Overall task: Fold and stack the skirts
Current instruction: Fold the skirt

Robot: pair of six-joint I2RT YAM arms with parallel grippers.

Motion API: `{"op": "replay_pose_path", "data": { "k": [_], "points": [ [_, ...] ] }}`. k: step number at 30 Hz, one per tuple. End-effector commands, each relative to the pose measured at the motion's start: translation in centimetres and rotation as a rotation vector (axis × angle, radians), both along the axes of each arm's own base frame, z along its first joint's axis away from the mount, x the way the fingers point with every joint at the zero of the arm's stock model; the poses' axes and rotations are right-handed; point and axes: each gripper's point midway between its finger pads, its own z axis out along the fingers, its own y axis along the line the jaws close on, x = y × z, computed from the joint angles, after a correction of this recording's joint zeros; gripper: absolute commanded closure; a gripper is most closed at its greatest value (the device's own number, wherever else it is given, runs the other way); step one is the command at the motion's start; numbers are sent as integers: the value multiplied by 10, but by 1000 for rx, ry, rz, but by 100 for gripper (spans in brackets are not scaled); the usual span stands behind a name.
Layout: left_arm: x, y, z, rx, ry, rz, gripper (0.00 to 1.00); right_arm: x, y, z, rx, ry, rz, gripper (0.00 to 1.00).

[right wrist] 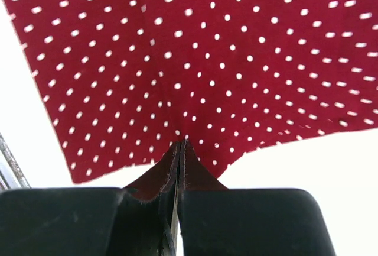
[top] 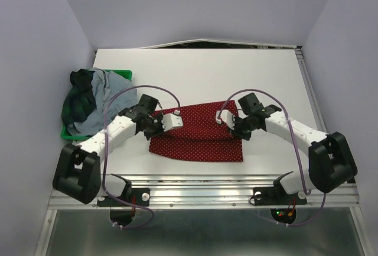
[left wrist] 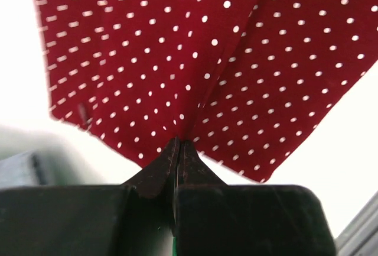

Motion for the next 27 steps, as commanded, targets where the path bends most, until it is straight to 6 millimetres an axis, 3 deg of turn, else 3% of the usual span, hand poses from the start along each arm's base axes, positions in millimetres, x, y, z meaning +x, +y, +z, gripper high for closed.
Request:
{"op": "replay_pose_path", "data": {
  "k": [1,4,8,12,13,15,16,19,20,24,27],
  "points": [
    [-15,-10,-31,29,108,28,100,17,3,-15,-16,-42,-49,99],
    [-4,-16,-46,42,144,68,100,28,-2,-35,-68,-29,-81,99],
    [17,-15,-59,77,138,131,100,45,1,-41,-82,-50,-111,99],
    [51,-16,-50,53,90,192,100,71,-3,-35,-82,-85,-159,99],
    [61,-12,-45,44,80,219,100,87,-1,-22,-63,-119,-176,99],
    [90,-13,-24,18,36,252,100,111,-12,-12,-58,-150,-218,99],
    [112,-12,-5,-8,-11,278,100,129,-11,5,-42,-194,-229,99],
    [137,-8,24,-29,-65,304,100,148,-16,28,-29,-217,-248,99],
    [153,-8,46,-51,-112,311,100,160,-11,48,-8,-256,-239,99],
    [169,-7,85,-57,-176,313,100,168,-6,83,21,-297,-229,99],
    [167,-5,106,-69,-214,307,100,156,-5,99,41,-277,-223,99]
  ]
}}
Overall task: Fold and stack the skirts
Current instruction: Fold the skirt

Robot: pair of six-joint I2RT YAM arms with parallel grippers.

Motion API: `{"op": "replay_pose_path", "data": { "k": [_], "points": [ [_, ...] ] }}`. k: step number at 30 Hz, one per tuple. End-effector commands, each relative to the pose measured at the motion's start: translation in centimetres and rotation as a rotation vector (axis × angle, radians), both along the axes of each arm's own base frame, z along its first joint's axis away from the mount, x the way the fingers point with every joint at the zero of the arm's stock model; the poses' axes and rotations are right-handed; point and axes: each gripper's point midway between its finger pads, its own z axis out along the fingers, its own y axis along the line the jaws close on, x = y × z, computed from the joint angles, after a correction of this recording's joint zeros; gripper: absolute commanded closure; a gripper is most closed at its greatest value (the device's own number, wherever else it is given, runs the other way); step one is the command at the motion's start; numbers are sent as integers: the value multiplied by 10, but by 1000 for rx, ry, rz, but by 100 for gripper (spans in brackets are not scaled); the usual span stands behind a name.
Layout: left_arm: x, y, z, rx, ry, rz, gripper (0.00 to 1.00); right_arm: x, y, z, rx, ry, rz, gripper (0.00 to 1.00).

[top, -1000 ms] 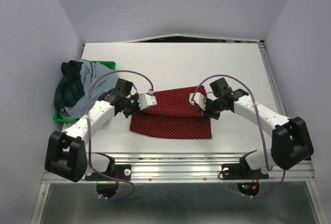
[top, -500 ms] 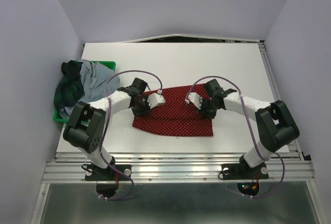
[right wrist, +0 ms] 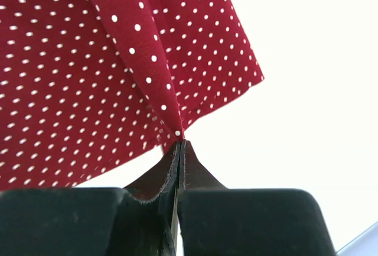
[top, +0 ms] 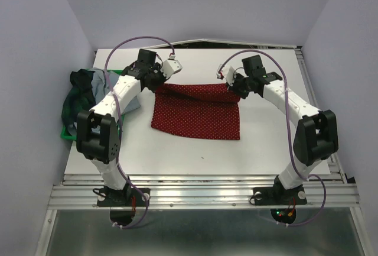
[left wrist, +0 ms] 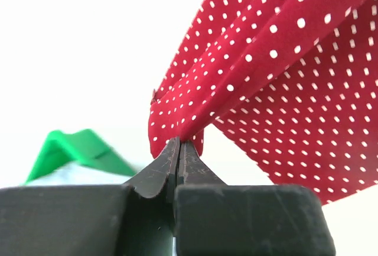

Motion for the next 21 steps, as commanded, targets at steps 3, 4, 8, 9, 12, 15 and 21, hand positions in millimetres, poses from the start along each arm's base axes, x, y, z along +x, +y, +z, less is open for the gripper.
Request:
{"op": "replay_pose_path", "data": {
  "k": [3,4,8,9,12,15,21],
  "points": [
    [-30,11,36,16,-40,-31,100,-45,-4,25,30,58,27,99],
    [-45,15,28,25,-26,-39,100,-54,-2,20,29,72,38,99],
    [-82,24,-3,55,38,-90,100,-98,0,-15,32,144,50,99],
    [-91,24,-11,58,61,-110,100,-105,-2,-24,31,165,44,99],
    [-127,24,-48,57,170,-166,100,-123,1,-60,33,215,40,99],
    [-149,21,-86,89,244,-186,100,-139,0,-94,9,270,31,99],
    [-168,16,-141,120,391,-140,100,-127,-5,-124,-39,276,-3,99]
  ]
}}
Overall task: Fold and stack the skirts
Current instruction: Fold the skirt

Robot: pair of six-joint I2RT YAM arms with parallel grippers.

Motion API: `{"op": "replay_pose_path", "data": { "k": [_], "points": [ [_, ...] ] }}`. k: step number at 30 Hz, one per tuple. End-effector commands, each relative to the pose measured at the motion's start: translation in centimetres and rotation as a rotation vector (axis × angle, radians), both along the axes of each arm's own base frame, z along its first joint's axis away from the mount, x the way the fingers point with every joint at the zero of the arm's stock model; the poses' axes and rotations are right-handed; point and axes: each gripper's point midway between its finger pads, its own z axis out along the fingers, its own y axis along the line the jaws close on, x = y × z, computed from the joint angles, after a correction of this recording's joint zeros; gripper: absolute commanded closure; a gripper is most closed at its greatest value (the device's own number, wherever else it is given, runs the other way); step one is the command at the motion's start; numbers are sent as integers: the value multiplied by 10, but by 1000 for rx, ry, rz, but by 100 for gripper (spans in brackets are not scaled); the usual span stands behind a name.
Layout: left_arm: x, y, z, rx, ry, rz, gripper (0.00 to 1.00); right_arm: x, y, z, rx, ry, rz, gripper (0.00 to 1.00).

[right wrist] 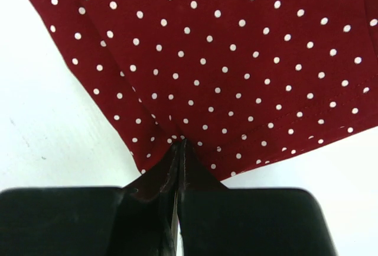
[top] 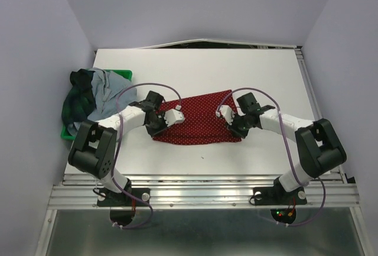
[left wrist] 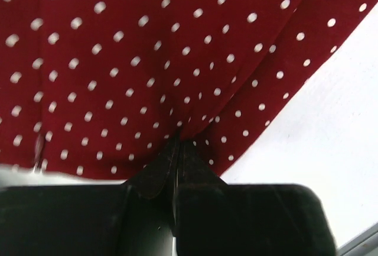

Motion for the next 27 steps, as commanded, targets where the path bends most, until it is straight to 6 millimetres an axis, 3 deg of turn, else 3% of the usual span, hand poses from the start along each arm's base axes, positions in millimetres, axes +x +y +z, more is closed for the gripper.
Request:
{"op": "replay_pose_path", "data": {
  "k": [1,10,11,17,19,21,24,26,27],
  "points": [
    [3,3,-18,23,17,56,100,20,-2,-8,-30,-54,-37,99],
    [24,1,-3,10,-68,113,100,25,-1,2,-31,-69,-32,99],
    [33,-4,6,-6,-84,119,100,30,-2,5,-39,-87,-40,99],
    [41,-13,28,-33,-76,111,100,60,-7,25,-75,-186,-76,99],
    [41,-12,31,-28,-79,113,100,64,-7,34,-73,-201,-85,76],
    [39,-11,33,-30,-70,114,100,66,-4,48,-46,-214,-105,37],
    [31,-18,35,-67,-30,119,100,80,0,84,-1,-282,-171,32],
    [24,-23,31,-84,10,115,100,100,-1,112,46,-341,-241,32],
    [21,-25,29,-87,22,123,100,107,-7,116,66,-330,-304,32]
  ]
}}
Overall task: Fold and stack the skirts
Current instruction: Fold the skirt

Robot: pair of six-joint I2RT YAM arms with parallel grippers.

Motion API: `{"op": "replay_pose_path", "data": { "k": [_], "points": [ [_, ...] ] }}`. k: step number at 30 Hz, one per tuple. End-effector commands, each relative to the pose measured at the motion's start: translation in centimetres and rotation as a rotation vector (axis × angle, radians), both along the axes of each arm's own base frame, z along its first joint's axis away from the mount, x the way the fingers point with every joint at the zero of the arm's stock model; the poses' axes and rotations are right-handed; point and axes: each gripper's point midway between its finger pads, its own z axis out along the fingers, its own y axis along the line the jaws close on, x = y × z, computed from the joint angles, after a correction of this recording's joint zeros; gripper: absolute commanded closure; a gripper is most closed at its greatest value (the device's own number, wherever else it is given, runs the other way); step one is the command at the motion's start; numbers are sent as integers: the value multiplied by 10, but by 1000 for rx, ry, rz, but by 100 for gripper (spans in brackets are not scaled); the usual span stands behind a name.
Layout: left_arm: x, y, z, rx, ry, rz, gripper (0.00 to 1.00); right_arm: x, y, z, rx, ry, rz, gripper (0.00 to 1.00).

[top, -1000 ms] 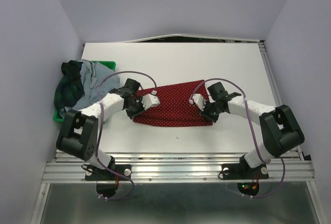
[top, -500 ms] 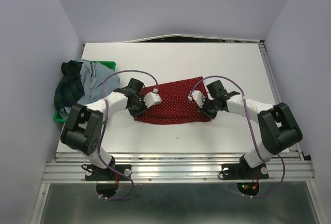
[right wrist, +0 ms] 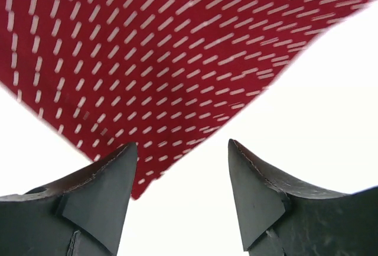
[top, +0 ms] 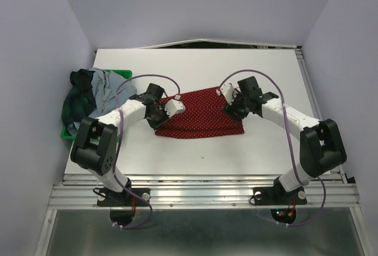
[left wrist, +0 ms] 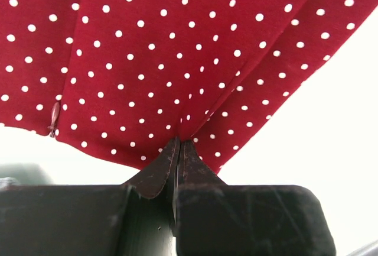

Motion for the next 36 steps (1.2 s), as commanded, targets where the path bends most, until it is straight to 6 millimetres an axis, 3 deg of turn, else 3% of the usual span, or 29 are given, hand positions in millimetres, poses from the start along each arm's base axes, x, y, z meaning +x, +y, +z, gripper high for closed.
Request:
{"op": "replay_pose_path", "data": {
  "k": [1,2,3,7,9,11,15,19,23,25,30,31,33,34,36],
  "points": [
    [-14,-15,6,-46,59,-1,100,48,-5,70,122,-159,-182,32],
    [-21,-15,-1,-37,80,-8,100,58,-6,79,136,-176,-212,32],
    [-25,-15,-6,-29,88,-6,100,62,-13,76,148,-155,-258,32],
    [-41,-25,-19,-20,130,16,100,63,-26,74,212,-60,-398,32],
    [-49,-34,-25,-24,163,30,100,54,-24,77,305,43,-481,32],
    [-54,-42,-33,-38,218,97,100,30,-30,75,354,167,-551,33],
    [-44,-65,-28,-94,252,152,100,-2,-26,68,483,310,-757,39],
    [-41,-90,-24,-160,343,201,100,-29,-24,29,466,468,-864,50],
    [-37,-102,-30,-194,384,288,100,-34,-22,-8,420,562,-891,57],
    [-39,-105,-32,-214,402,309,100,-27,-21,-23,416,571,-907,59],
    [-50,-99,-34,-200,387,306,100,22,-34,-42,389,461,-956,67],
    [-48,-96,-31,-198,364,302,100,43,-34,-44,393,424,-955,68],
    [-49,-91,-31,-183,337,319,100,66,-33,-45,400,385,-956,71],
    [-46,-89,-26,-183,310,326,100,92,-30,-32,434,338,-951,72],
    [-40,-86,-23,-174,259,368,100,124,-20,-28,477,323,-936,74]
  ]
}}
